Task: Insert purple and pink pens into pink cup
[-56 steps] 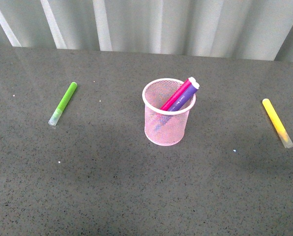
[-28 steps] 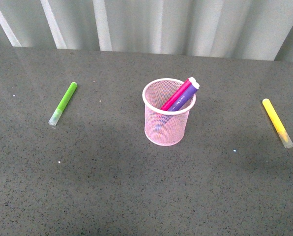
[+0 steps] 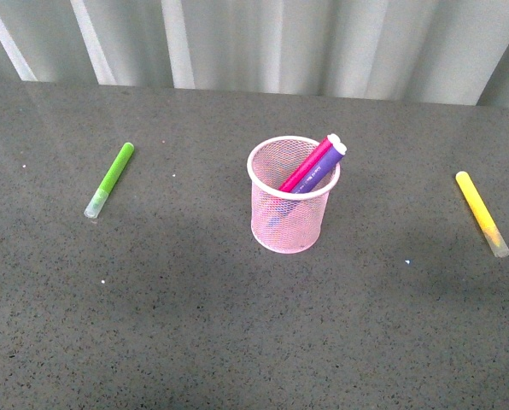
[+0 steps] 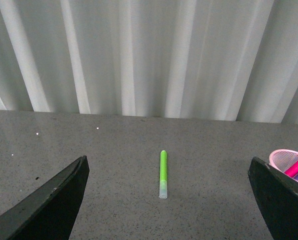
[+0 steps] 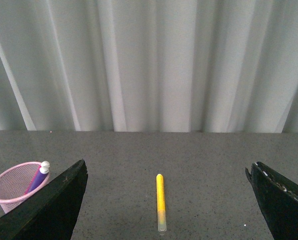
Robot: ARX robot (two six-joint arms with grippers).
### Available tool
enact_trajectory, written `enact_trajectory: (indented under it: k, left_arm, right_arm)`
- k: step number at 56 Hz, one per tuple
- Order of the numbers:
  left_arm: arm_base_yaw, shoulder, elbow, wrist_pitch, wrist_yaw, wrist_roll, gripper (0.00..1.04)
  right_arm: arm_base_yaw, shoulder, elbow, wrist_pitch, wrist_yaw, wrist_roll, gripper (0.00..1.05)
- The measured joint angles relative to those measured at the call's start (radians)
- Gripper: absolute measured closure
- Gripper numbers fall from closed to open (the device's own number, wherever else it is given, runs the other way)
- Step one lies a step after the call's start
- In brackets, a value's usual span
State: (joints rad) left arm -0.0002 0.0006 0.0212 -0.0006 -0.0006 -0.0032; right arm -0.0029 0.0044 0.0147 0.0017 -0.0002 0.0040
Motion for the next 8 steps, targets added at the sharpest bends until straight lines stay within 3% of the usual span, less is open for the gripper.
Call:
enact_trajectory:
  k: [8]
  left_arm:
    - [0.0,0.0,0.0,0.0,0.0,0.0,0.07]
  right_arm:
    - [0.0,0.0,0.0,0.0,0.0,0.0,0.07]
